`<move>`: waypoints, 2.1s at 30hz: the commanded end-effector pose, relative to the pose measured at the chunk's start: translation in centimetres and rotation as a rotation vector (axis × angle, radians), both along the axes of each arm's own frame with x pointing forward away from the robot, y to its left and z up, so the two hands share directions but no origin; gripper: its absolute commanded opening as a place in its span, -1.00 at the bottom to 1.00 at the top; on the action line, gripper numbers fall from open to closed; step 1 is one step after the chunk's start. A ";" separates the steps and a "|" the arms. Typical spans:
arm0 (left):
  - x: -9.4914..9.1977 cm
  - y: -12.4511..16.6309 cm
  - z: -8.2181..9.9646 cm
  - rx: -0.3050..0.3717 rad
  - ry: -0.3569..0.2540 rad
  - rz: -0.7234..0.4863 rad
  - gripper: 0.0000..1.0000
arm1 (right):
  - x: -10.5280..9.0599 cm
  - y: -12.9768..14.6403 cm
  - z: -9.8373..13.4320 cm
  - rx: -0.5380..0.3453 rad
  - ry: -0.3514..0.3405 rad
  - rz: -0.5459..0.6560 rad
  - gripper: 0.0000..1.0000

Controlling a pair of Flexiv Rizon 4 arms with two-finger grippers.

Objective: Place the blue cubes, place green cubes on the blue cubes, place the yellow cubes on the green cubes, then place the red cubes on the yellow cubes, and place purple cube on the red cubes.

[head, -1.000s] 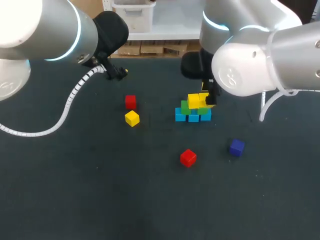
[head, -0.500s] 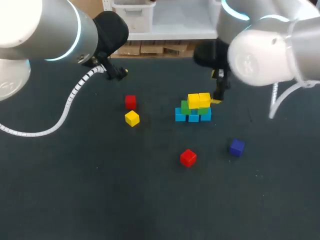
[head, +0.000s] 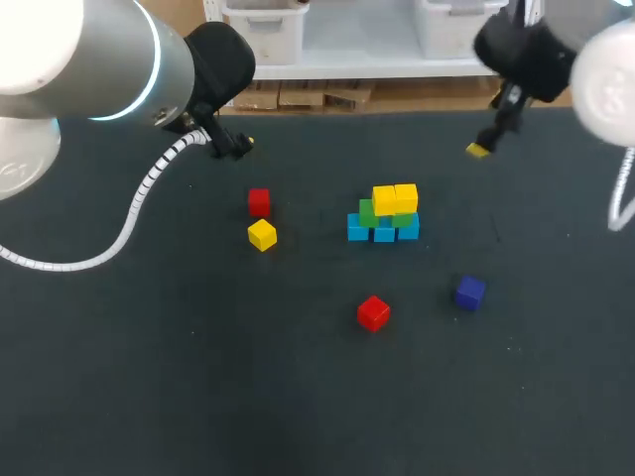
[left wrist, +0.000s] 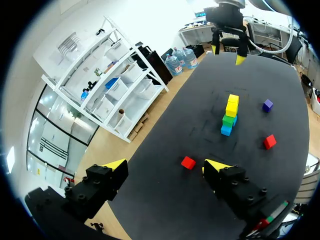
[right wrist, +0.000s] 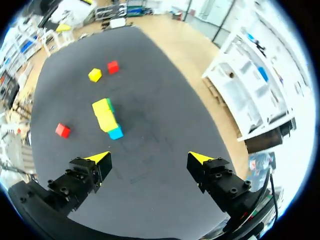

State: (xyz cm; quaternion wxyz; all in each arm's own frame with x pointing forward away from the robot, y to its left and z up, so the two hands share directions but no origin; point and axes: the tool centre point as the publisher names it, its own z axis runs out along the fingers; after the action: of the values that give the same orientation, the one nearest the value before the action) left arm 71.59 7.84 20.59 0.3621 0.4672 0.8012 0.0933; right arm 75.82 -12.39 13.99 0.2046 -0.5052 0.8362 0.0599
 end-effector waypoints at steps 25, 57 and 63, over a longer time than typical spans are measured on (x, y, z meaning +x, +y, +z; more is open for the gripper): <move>0.1 0.0 0.0 -0.002 0.001 -0.002 1.00 | 0.0 -6.4 0.5 0.367 -0.175 -0.305 1.00; 0.2 -1.8 -4.3 0.297 0.217 -0.030 1.00 | 0.0 -6.4 0.5 0.367 -0.175 -0.305 1.00; 0.4 -3.2 -6.4 0.267 0.309 0.015 1.00 | 0.0 -6.4 0.5 0.367 -0.175 -0.305 1.00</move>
State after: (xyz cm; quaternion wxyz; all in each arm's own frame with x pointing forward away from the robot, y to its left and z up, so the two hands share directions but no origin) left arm 70.62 5.75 15.05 0.2022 0.5173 0.8233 0.1168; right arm 75.82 -18.71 14.48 0.3711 -0.3302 0.8576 0.1335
